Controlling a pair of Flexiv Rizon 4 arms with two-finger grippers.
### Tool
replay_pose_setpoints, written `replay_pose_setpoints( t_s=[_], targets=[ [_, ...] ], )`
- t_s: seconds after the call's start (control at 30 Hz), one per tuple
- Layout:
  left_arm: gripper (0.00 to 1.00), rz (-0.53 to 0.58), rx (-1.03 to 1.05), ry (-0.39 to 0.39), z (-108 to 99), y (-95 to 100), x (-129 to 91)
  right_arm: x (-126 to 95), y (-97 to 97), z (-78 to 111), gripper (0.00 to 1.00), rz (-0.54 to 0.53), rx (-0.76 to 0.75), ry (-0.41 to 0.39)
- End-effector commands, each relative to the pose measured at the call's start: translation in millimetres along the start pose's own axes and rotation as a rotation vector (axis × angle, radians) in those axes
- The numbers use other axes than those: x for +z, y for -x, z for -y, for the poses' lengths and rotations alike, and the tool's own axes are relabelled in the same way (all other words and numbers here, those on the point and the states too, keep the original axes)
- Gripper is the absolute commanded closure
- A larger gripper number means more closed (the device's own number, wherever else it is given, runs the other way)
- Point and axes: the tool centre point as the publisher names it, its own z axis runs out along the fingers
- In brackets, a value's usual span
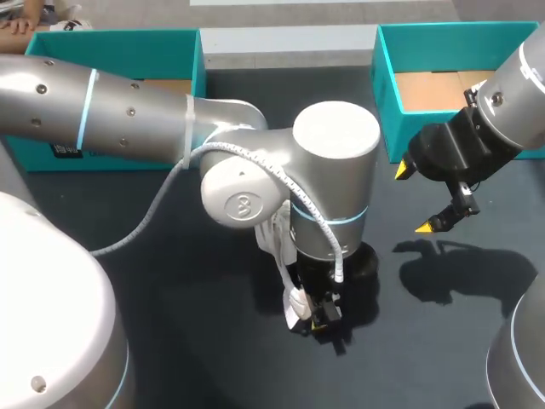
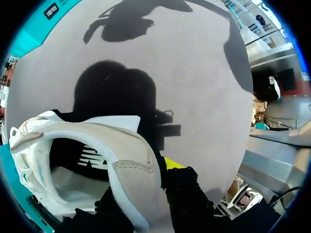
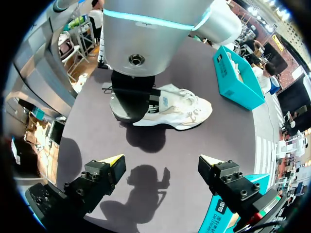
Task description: Take the shoe out of the shoebox, open the shoe tongue, remove and reinsert the insole, then place the shoe into the shoebox
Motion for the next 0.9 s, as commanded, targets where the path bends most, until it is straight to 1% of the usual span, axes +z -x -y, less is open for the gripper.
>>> replay_pose_setpoints(
  t_s=[0.03, 0.07, 0.1, 0.13, 0.2, 0.23, 0.27, 0.3, 0.33, 0.37, 0.4, 0.43, 0.47, 0.5, 0.57, 0.63, 0.73, 0.83, 0.87, 0.9],
  targets=[
    [1.0, -0.072, -0.008, 0.018, -12.4, 7.9, -18.6, 1.2, -0.2, -0.6, 0.0, 0.001, 0.001, -0.003],
    [1.0, -0.09, -0.002, 0.018, -15.7, 7.8, -24.9, 1.2, -0.2, -0.6, 0.0, 0.001, 0.001, -0.003],
    [1.0, -0.088, 0.009, 0.05, -22.7, 7.5, -38.0, 1.2, -0.2, -0.6, 0.0, 0.001, 0.001, -0.003],
    [1.0, -0.039, 0.018, 0.054, -28.3, 6.4, -48.1, 1.2, -0.2, -0.6, 0.0, 0.001, 0.001, -0.003],
    [1.0, -0.075, 0.011, 0.034, -40.6, 6.0, -75.7, 1.2, -0.2, -0.6, 0.0, 0.001, 0.001, -0.003],
    [1.0, -0.043, 0.008, 0.029, -45.8, 6.5, -87.3, 1.2, -0.2, -0.6, 0.0, 0.001, 0.001, -0.003],
    [1.0, -0.04, 0.005, 0.015, -51.2, 7.5, -99.5, 1.2, -0.2, -0.6, 0.0, 0.001, 0.001, -0.003],
    [1.0, -0.063, 0.003, 0.013, -56.5, 8.9, -112.7, 1.2, -0.2, -0.6, 0.0, 0.001, 0.001, -0.003],
    [1.0, -0.049, 0.008, 0.004, -61.7, 10.2, -125.4, 1.2, -0.2, -0.6, 0.0, 0.001, 0.001, -0.003],
    [1.0, -0.044, 0.001, 0.008, -66.5, 12.2, -137.7, 1.2, -0.2, -0.6, 0.0, 0.001, 0.001, -0.003],
    [1.0, -0.062, 0.008, 0.012, -71.3, 14.0, -150.4, 1.2, -0.2, -0.6, 0.0, 0.001, 0.001, -0.003],
    [1.0, -0.036, 0.028, 0.033, -76.4, 14.5, -162.0, 1.2, -0.2, -0.6, 0.0, 0.001, 0.001, -0.003],
    [1.0, -0.045, 0.03, 0.036, -80.8, 15.2, -173.5, 1.2, -0.2, -0.6, 0.0, 0.001, 0.001, -0.003],
    [1.0, -0.052, 0.04, 0.027, -84.9, 15.9, -185.8, 1.2, -0.2, -0.6, 0.0, 0.001, 0.001, -0.003],
    [1.0, -0.019, 0.058, 0.029, -92.7, 14.8, -207.6, 1.2, -0.2, -0.6, 0.0, 0.001, 0.001, -0.003],
    [1.0, -0.009, 0.085, 0.008, -99.5, 16.3, -228.1, 1.2, -0.2, -0.6, 0.0, 0.001, 0.001, -0.003],
    [1.0, -0.014, 0.113, -0.028, -106.7, 20.6, -254.1, 1.2, -0.2, -0.6, 0.0, 0.001, 0.001, -0.003],
    [1.0, -0.037, 0.129, -0.064, -108.8, 23.9, -274.4, 1.2, -0.2, -0.6, 0.0, 0.001, 0.001, -0.003],
    [1.0, -0.042, 0.133, -0.073, -108.6, 24.3, -280.1, 1.2, -0.2, -0.6, 0.0, 0.001, 0.001, -0.003],
    [1.0, -0.042, 0.133, -0.073, -108.6, 24.3, -280.1, 1.2, -0.2, -0.6, 0.0, 0.001, 0.001, -0.003]
  ],
)
